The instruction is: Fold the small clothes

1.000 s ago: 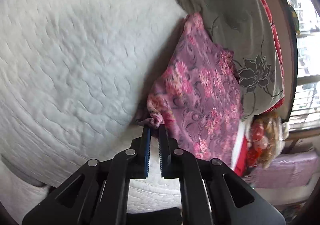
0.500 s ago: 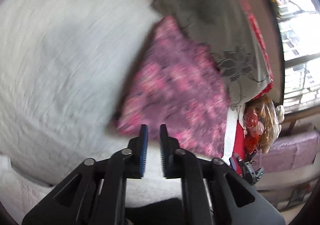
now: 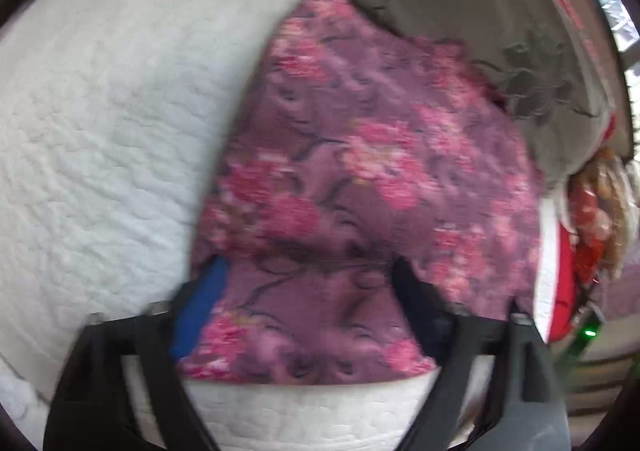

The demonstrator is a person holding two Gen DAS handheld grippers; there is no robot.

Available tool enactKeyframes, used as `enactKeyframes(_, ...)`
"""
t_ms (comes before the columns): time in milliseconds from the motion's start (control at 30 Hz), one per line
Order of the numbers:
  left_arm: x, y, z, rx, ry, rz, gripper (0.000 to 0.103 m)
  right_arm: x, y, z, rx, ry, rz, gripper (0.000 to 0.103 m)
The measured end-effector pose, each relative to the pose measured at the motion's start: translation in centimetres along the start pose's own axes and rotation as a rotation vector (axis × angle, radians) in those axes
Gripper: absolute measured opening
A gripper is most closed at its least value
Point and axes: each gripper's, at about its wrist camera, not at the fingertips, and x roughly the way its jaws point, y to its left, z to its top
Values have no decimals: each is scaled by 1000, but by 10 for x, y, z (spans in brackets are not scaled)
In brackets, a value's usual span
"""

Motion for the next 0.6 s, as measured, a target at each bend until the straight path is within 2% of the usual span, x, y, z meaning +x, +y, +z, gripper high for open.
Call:
enactKeyframes(33,2,-1,0,8,8,3,94,0,5,-2,-30,-12,-28,101)
enactKeyframes(167,5,-1,2,26,18,-13,102,2,-2,-4,17,-12,-4,103)
enactKeyframes(267,5,0,1,19,13,-35,103,3,-2,-3,17,-9,-7,103)
enactKeyframes(433,3,-1,0,40,18,-37,103,9,1,15,-9,84,-9,102)
enactKeyframes(600,0,-13,-6,132,40,-19,103,-6,-6,11,-6,171,-81,103)
